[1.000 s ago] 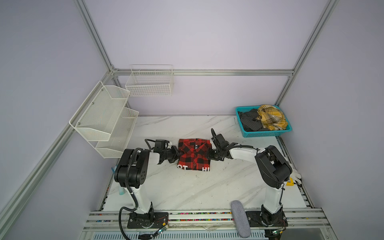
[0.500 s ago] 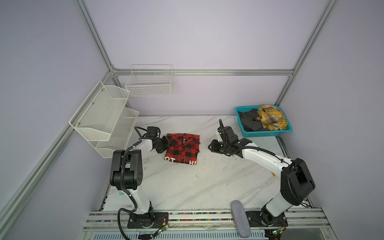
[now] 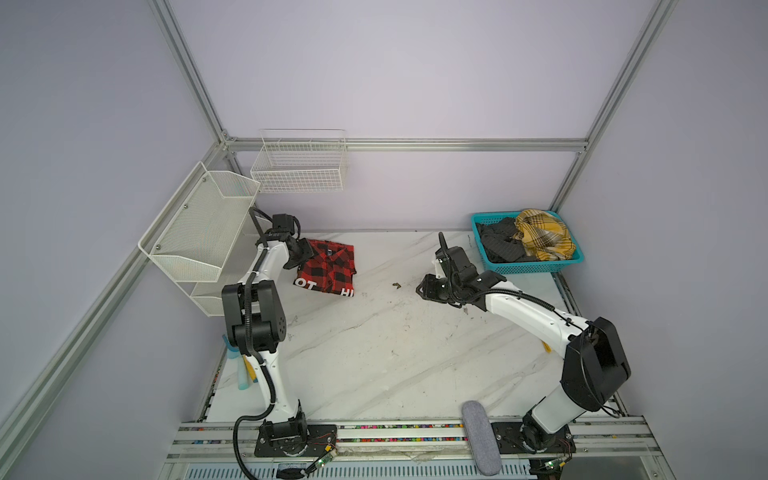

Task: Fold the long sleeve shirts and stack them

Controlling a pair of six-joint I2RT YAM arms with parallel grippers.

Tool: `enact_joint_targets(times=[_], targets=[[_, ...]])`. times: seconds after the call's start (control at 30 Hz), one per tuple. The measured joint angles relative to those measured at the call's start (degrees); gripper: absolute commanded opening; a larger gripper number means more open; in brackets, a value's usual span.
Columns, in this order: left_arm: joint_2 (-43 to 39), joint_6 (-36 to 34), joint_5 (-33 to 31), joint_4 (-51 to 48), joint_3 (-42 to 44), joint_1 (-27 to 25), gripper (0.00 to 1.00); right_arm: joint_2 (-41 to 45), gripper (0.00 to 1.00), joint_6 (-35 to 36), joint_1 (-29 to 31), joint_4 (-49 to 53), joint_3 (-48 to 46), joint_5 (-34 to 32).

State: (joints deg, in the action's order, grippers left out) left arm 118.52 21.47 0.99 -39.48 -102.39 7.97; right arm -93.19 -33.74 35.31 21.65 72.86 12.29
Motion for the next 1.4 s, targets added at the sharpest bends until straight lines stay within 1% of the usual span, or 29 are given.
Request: enact_joint_targets(times=[0.13, 0.3, 0.33, 0.37, 0.4, 0.43, 0.47, 0.57, 0.8, 0.9, 1.0, 1.1, 1.17, 1.2, 1.27, 1.3, 1.4], targets=[[5.05, -3.34, -3.82, -2.71, -6.75, 0.26, 0.00, -1.31, 0.32, 0.02, 0.00, 0.13, 0.94, 0.04], [8.50, -6.10, -7.30, -4.44, -9.40, 0.83, 0.00, -2.54, 0.32, 0.17, 0.00, 0.74, 1.55, 0.00], [9.01, -6.21, -7.50, -4.76, -9.68, 1.01, 0.08, -2.62, 0.32, 0.20, 0.00, 0.87, 1.60, -0.02], [9.40, -6.29, -7.69, -4.87, -9.81, 1.20, 0.23, -2.73, 0.32, 0.22, 0.00, 0.98, 1.64, -0.02], [9.86, -6.82, -7.91, -5.03, -10.01, 1.40, 0.42, -2.86, 0.32, 0.24, 0.00, 1.05, 1.70, -0.04], [10.14, -7.28, -8.28, -5.03, -10.03, 1.51, 0.56, -3.04, 0.32, 0.35, 0.00, 1.16, 1.79, -0.04], [10.32, -7.41, -8.57, -5.09, -10.03, 1.51, 0.61, -3.26, 0.32, 0.39, 0.00, 1.27, 1.92, -0.07], [10.38, -7.39, -8.76, -5.22, -10.08, 1.51, 0.67, -4.07, 0.32, 0.57, 0.00, 1.44, 2.36, -0.07], [9.09, -6.01, -6.99, -5.22, -10.12, 1.22, 0.69, -4.61, 0.31, 0.59, 0.00, 2.27, 3.39, -0.61], [5.44, -5.38, -6.67, -4.87, -9.64, 0.46, 0.69, -4.44, 0.31, 0.59, 0.00, 2.27, 3.69, -1.07], [-1.79, -4.07, -6.56, -3.19, -5.18, -1.66, 0.69, -3.85, 0.32, 0.59, 0.00, 2.34, 3.56, -1.66], [-9.73, -2.62, -6.21, -0.90, 1.25, -4.02, 0.60, -2.32, 0.32, 0.61, 0.00, 2.12, 2.34, -2.25], [-14.05, -0.81, -4.44, 1.14, 6.67, -5.42, 0.52, -1.20, 0.31, 0.79, 0.00, 2.12, 1.18, -2.40], [-15.30, 0.50, -3.28, 2.03, 9.20, -5.95, 0.49, -0.96, 0.31, 0.81, 0.00, 2.12, 0.83, -2.45], [-16.02, 3.26, -0.96, 3.87, 14.05, -6.56, 0.43, -0.72, 0.29, 0.94, 0.00, 2.12, 0.33, -2.51], [-15.65, 4.59, 0.00, 4.59, 16.02, -6.67, 0.41, -0.70, 0.29, 0.98, 0.00, 2.12, 0.15, -2.51], [-12.87, 7.93, 2.97, 6.56, 21.57, -6.56, 0.34, -0.42, 0.29, 1.03, 0.00, 2.14, -0.57, -2.60]])
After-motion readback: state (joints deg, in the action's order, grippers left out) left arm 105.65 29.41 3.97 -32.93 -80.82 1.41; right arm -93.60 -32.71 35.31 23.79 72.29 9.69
